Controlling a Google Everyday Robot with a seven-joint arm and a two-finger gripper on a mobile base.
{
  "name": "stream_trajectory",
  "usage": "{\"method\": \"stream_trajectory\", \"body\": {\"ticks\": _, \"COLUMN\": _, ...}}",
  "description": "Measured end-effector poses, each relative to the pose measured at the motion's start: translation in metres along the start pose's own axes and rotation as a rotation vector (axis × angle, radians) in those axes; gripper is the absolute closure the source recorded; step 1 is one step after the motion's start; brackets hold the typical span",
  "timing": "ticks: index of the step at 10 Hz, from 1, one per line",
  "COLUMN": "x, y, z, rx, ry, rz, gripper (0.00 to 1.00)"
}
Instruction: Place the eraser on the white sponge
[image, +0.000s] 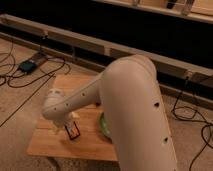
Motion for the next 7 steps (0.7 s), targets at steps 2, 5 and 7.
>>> {"method": "stream_trajectory", "body": {"ticks": 2, "x": -0.004, "y": -0.001, "z": 0.008, "rx": -0.012, "ry": 0.005, "rz": -0.002, "gripper": 0.20}}
{"method": "stream_trajectory", "body": {"ticks": 5, "x": -0.007, "y": -0.005, "z": 0.020, "rx": -0.027, "ry": 0.011, "rz": -0.004, "gripper": 0.20}}
{"method": "stream_trajectory", "body": {"ticks": 7, "x": -0.006, "y": -0.008, "z": 0.026, "rx": -0.035, "ry": 0.018, "rz": -0.001, "gripper": 0.20}}
